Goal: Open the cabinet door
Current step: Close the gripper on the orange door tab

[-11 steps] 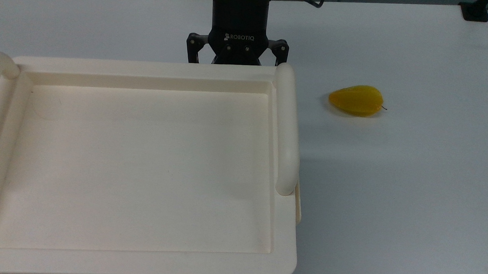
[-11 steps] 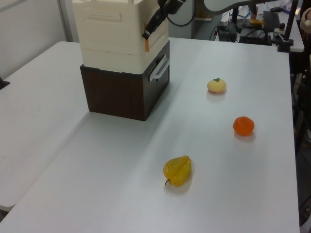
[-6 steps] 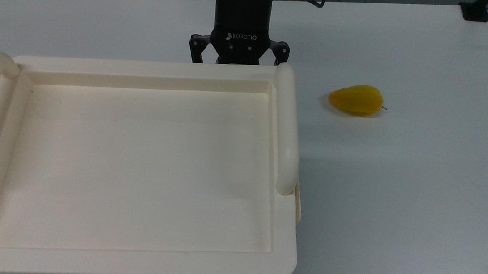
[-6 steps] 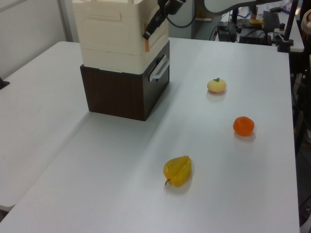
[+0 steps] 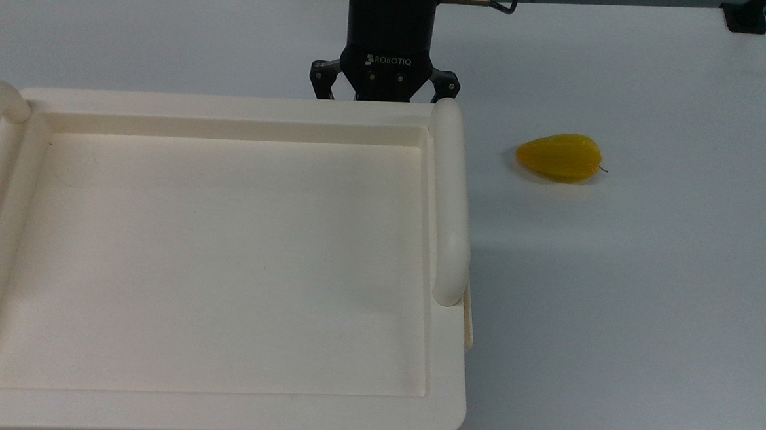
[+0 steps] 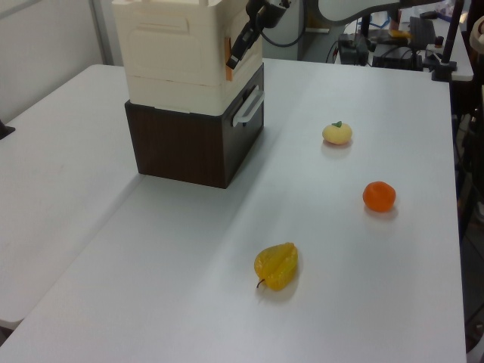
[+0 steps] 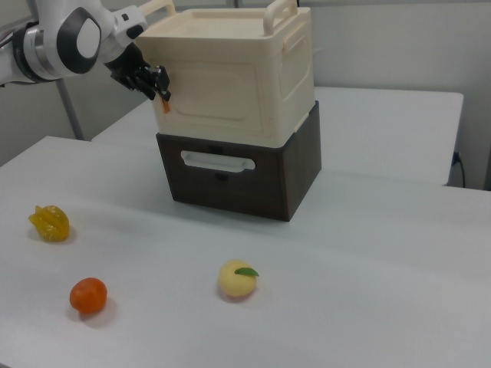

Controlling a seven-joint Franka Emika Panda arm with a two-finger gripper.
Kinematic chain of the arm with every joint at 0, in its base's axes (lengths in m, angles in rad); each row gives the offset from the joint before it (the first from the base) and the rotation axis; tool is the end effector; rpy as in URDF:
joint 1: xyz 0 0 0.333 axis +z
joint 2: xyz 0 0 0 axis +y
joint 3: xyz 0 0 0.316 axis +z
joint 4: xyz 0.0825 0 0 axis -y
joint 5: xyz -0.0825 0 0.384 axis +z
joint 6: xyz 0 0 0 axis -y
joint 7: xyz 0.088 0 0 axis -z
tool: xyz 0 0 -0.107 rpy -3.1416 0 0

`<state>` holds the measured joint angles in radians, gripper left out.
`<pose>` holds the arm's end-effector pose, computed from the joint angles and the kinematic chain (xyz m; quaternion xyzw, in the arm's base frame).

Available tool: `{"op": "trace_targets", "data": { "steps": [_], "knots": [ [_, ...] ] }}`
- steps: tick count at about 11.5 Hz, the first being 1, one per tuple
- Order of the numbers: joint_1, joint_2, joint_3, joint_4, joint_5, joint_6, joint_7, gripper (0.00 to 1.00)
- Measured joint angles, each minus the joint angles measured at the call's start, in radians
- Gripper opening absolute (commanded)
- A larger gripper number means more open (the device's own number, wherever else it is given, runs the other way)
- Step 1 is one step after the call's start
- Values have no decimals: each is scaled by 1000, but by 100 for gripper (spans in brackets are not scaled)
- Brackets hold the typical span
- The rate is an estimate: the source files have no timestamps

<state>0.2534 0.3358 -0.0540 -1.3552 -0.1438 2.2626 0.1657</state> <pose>0.6904 0.1427 0.5983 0.9555 0.0484 0.2900 0.0218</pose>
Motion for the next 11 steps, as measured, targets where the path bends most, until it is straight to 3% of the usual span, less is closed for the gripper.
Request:
{"op": "trace_targets", "data": {
  "steps": [4, 6, 11],
  "knots": [
    [0, 0, 0, 0, 0, 0, 21, 46],
    [0, 0, 0, 1, 0, 0, 23, 53],
    [1, 0, 0, 7, 0, 17, 24, 49]
  ]
}}
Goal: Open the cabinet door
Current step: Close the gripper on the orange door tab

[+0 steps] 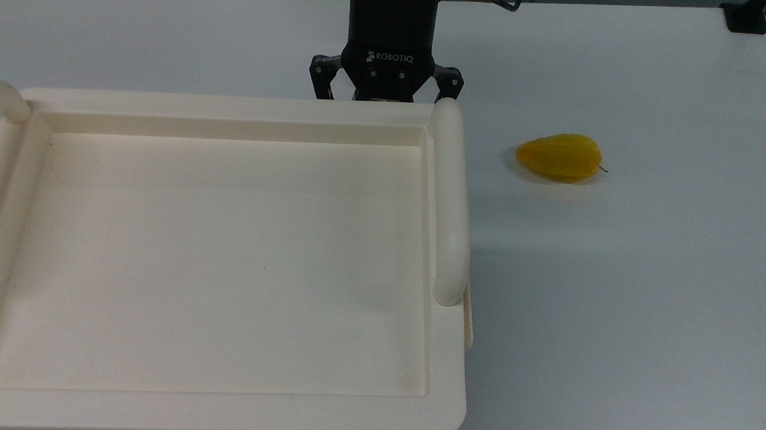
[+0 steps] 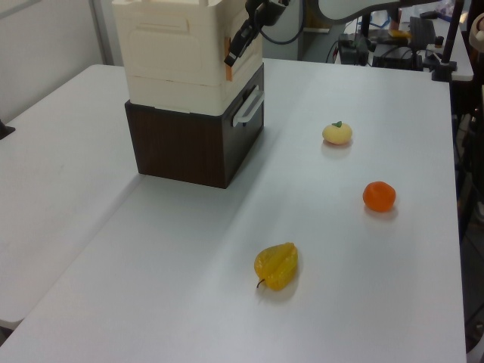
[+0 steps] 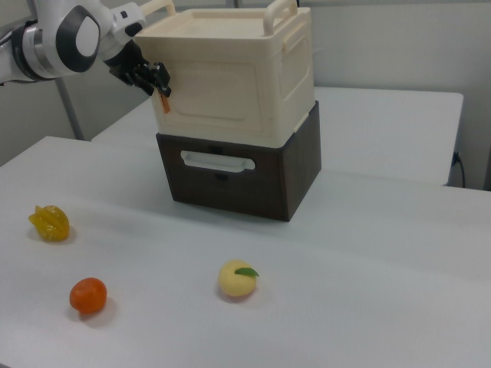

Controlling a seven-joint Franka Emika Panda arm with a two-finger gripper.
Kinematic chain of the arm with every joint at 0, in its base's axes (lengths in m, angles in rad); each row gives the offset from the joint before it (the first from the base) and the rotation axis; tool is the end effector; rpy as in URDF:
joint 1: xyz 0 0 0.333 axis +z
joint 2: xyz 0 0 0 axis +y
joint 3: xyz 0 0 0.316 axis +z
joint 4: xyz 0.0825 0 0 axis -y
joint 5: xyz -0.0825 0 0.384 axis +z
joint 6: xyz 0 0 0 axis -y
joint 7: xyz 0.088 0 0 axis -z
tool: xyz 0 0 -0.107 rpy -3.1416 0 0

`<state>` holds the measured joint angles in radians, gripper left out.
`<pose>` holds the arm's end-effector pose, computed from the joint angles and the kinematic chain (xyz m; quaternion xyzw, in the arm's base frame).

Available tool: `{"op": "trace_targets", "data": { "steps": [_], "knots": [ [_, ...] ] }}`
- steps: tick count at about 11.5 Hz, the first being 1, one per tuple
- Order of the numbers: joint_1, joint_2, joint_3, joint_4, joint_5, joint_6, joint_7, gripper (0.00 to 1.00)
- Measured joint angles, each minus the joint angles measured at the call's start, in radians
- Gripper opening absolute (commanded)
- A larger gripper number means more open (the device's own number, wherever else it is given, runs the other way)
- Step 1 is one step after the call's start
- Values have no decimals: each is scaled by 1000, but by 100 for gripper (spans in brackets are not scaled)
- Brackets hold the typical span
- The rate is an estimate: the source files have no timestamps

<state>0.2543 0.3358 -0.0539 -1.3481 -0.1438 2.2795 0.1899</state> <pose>0.6908 0.1439 0.6042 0.9526 0.0377 0.3015 0.0157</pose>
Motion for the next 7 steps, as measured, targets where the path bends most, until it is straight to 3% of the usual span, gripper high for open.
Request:
{"op": "trace_targets", "data": {
  "steps": [2, 7],
  "knots": [
    [0, 0, 0, 0, 0, 10, 0, 46],
    [0, 0, 1, 0, 0, 10, 0, 22]
  ]
}}
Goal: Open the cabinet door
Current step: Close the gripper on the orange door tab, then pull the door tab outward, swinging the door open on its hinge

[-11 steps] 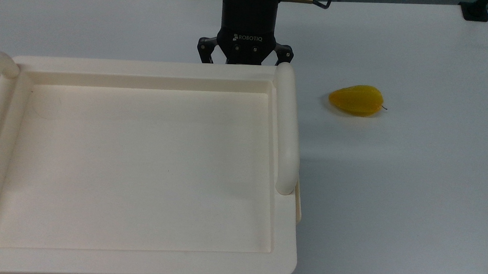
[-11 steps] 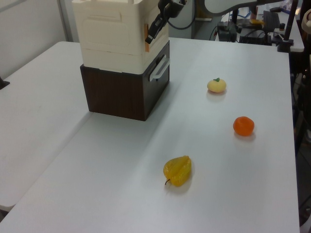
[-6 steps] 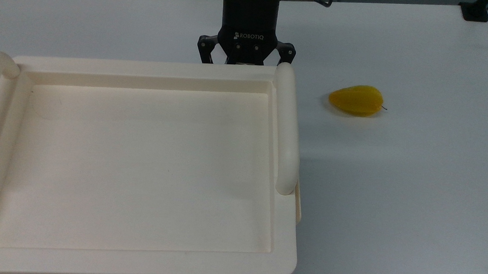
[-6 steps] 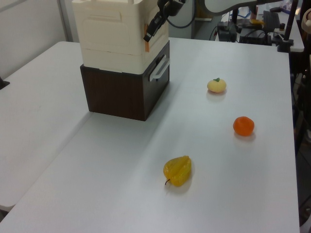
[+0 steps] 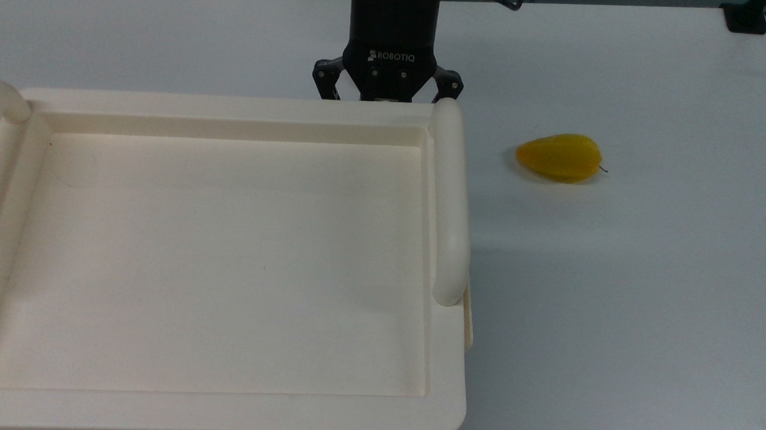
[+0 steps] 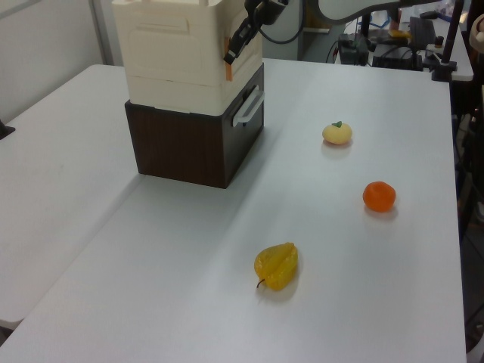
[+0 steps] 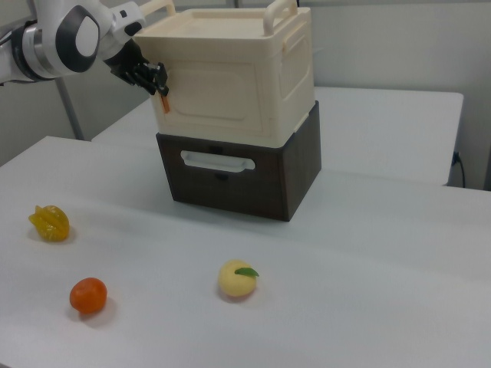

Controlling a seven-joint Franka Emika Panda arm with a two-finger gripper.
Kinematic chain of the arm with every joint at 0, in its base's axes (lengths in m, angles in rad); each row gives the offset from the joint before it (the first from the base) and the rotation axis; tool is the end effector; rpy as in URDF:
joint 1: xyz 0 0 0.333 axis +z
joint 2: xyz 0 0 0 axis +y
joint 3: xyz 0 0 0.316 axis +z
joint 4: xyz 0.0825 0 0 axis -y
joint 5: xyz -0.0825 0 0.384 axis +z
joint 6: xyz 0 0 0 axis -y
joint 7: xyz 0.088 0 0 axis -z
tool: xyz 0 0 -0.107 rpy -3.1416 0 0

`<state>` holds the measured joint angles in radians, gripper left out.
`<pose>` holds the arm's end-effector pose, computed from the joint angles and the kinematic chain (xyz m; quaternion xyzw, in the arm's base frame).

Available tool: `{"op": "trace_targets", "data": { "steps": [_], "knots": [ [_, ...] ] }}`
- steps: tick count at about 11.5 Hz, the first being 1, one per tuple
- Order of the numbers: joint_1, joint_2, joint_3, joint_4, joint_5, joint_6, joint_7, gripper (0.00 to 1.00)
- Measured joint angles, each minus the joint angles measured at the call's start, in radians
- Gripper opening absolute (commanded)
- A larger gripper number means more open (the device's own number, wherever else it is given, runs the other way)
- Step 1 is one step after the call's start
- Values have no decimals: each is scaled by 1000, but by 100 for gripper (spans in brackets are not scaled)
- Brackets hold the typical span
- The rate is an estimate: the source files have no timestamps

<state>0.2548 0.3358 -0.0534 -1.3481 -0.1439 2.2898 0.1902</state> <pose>0.6910 0.1448 0.6055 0.9511 0.0384 0.3063 0.0144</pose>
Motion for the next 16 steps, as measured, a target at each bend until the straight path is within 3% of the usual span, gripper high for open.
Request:
{"op": "trace_targets", "data": {
  "steps": [3, 9, 12, 13, 14, 15, 16],
  "knots": [
    [0, 0, 0, 0, 0, 0, 0, 12],
    [0, -3, 0, -1, 0, -4, 13, 12],
    [5, -25, 1, -1, 0, -82, 15, 12],
    [6, -34, 1, -4, 0, -107, 15, 15],
    [8, -44, 0, -8, 0, -129, 15, 32],
    [9, -51, 0, -15, 0, -139, 15, 36],
    [9, -56, 0, -19, 0, -149, 15, 50]
  ]
}}
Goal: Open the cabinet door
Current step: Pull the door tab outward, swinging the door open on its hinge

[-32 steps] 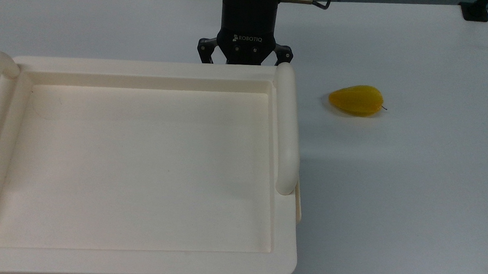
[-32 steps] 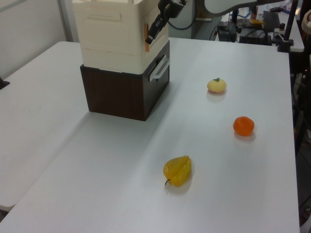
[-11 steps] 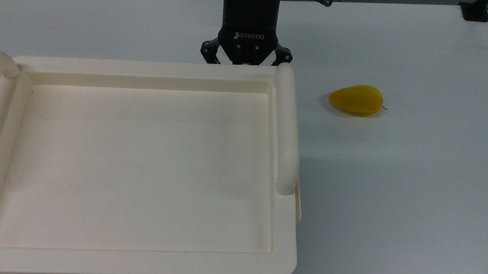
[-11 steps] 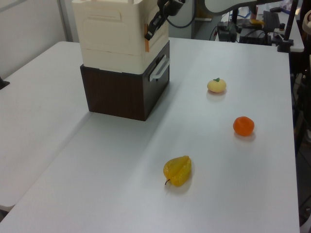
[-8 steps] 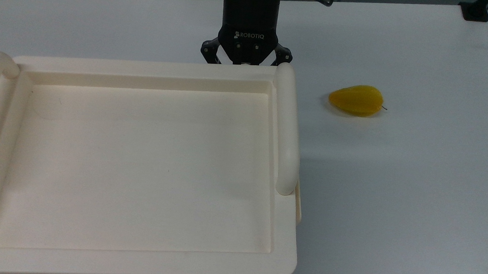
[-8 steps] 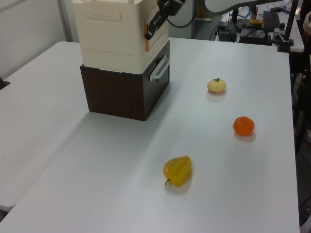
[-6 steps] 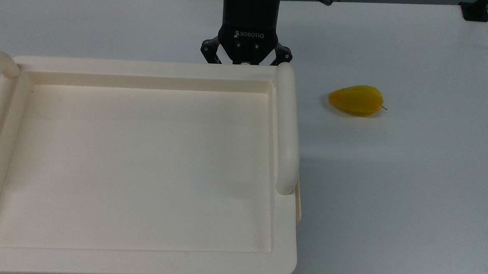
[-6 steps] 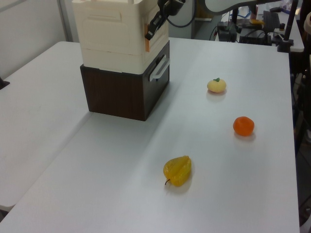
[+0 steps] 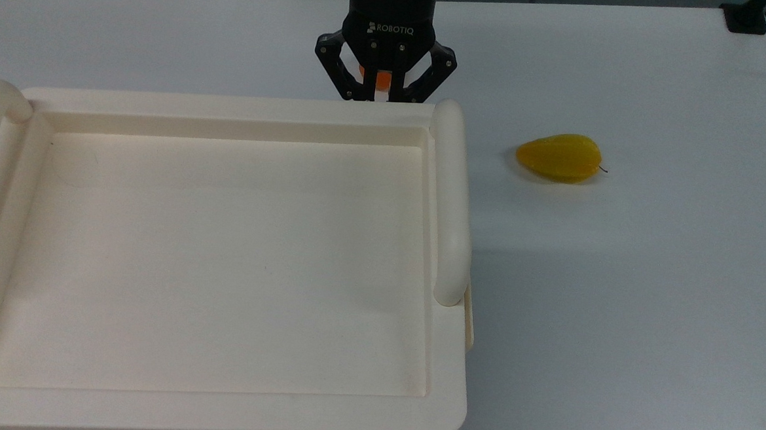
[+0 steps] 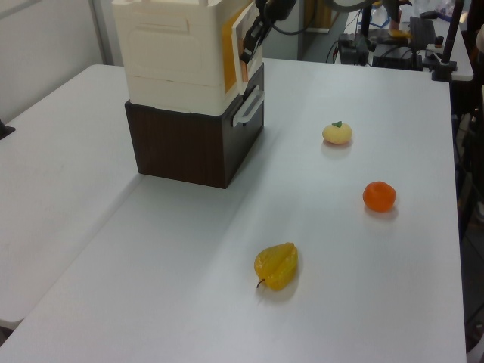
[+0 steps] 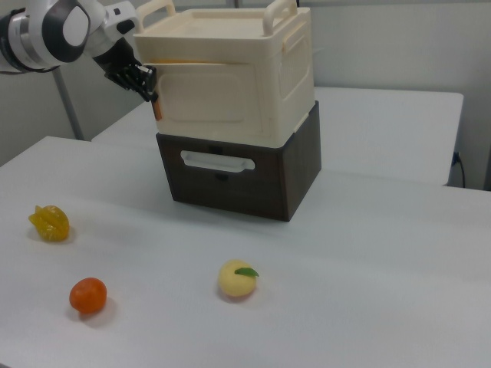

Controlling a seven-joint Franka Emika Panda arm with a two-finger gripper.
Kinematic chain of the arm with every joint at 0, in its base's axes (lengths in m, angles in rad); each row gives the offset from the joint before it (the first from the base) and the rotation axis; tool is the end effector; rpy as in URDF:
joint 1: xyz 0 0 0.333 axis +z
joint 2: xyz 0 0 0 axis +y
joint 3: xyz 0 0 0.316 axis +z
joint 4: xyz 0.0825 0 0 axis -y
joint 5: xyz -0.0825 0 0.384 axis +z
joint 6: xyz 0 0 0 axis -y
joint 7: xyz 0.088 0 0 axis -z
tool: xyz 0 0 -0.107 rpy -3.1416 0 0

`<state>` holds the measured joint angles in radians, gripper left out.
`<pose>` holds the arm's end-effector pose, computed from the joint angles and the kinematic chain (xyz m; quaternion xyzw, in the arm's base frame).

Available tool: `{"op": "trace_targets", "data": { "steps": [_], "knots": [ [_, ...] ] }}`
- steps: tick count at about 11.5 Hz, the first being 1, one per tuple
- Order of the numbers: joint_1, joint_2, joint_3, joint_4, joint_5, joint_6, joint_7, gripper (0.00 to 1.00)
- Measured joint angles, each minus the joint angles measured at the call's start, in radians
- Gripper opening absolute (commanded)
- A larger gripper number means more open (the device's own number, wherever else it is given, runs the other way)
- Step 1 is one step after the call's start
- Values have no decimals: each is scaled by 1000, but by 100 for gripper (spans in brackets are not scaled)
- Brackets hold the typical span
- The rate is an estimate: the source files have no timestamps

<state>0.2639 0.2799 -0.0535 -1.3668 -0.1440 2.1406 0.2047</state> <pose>0.6689 0.1423 0.6153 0.9665 0.0284 0.2541 0.0232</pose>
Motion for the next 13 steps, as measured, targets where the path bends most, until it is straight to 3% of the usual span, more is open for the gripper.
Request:
{"op": "trace_targets", "data": {
  "steps": [1, 2, 7, 10, 13],
  "knots": [
    [2, -9, 0, -1, 0, -38, 0, 71],
    [11, -22, 1, -1, 0, -86, 0, 75],
    [23, -112, 1, -1, 0, -238, 1, 77],
    [23, -144, 0, 20, 0, -237, 1, 83],
    [23, -141, -3, 38, 0, -105, 2, 87]
  ]
}}
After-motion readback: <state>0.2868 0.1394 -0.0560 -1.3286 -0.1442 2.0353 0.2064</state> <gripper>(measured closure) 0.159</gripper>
